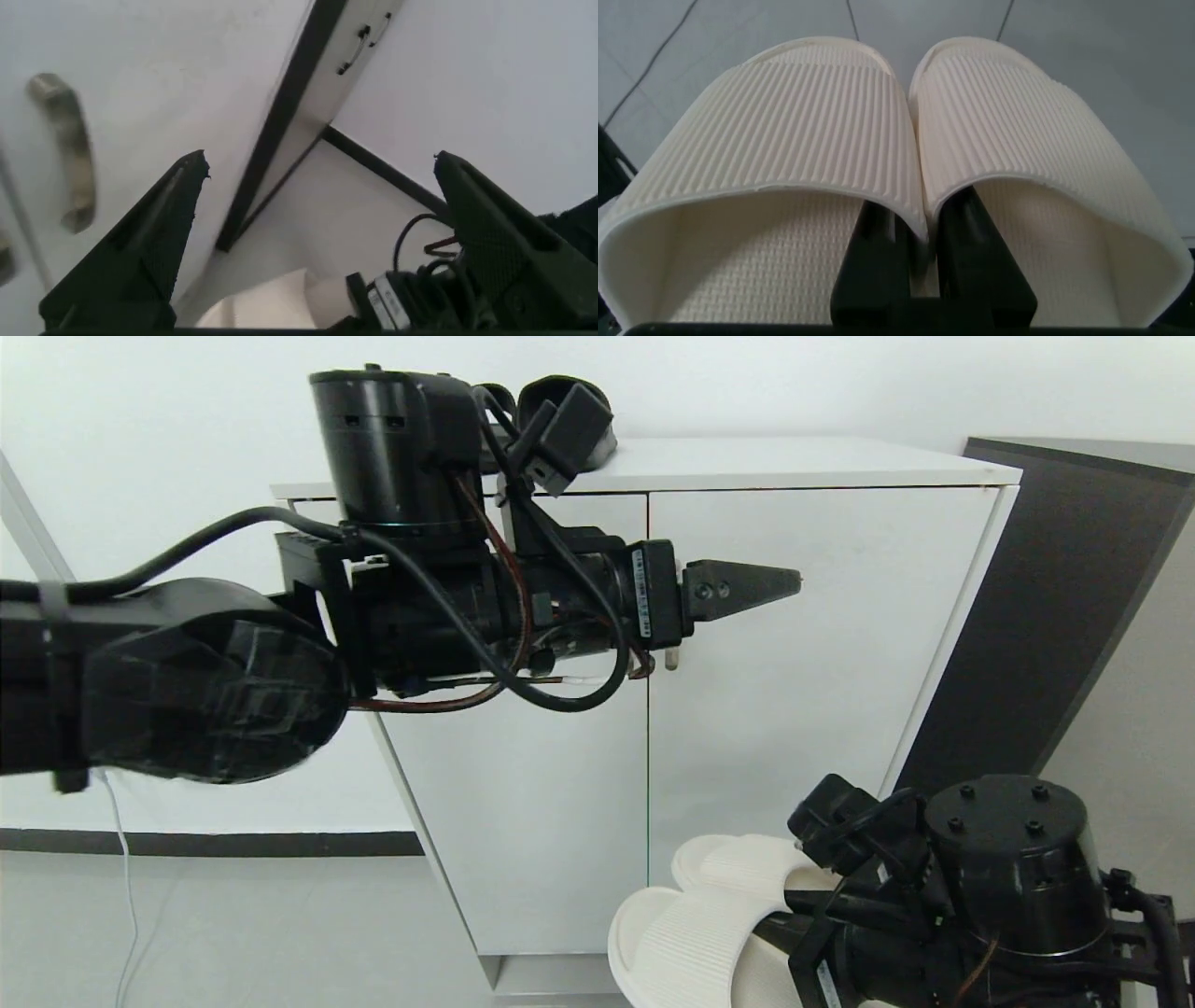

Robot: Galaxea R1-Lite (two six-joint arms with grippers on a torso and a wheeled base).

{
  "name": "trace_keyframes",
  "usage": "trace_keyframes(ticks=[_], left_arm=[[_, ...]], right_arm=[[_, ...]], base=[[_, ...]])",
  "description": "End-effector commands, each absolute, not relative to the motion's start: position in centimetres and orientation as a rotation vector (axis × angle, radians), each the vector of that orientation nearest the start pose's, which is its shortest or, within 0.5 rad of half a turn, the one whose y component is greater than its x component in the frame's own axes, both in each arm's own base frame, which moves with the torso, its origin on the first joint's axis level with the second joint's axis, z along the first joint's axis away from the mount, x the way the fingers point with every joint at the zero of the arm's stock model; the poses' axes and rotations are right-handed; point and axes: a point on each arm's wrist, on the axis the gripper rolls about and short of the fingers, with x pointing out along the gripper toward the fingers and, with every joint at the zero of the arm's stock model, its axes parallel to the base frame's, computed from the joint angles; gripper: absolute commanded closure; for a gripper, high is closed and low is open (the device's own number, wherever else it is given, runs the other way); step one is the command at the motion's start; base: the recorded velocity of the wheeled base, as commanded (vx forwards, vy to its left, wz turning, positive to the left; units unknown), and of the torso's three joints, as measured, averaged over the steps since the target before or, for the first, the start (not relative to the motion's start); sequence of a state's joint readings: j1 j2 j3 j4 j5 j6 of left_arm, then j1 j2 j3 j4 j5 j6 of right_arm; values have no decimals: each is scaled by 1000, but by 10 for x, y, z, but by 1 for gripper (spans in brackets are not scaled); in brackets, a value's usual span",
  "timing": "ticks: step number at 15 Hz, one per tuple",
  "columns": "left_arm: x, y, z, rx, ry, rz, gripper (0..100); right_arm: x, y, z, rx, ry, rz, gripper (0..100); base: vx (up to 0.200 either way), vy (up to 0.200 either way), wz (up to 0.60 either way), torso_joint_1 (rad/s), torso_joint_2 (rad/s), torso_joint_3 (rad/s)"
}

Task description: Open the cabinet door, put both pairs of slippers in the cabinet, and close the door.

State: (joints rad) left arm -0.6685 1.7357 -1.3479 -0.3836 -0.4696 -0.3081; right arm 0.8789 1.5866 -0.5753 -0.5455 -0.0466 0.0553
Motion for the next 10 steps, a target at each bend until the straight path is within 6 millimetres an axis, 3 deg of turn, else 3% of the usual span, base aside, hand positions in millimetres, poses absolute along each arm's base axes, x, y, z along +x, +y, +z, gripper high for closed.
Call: trace_keyframes(ticks=[1,10], left_arm=[[276,-224,293,-318,222,-1138,0],[289,-206,279,-318,251,-1049,0]], right_arm=[[162,194,146,-161,452,804,100],[162,195,145,-163,453,806,100]], base=[[0,0,0,0,0,0],[0,0,0,0,0,0]])
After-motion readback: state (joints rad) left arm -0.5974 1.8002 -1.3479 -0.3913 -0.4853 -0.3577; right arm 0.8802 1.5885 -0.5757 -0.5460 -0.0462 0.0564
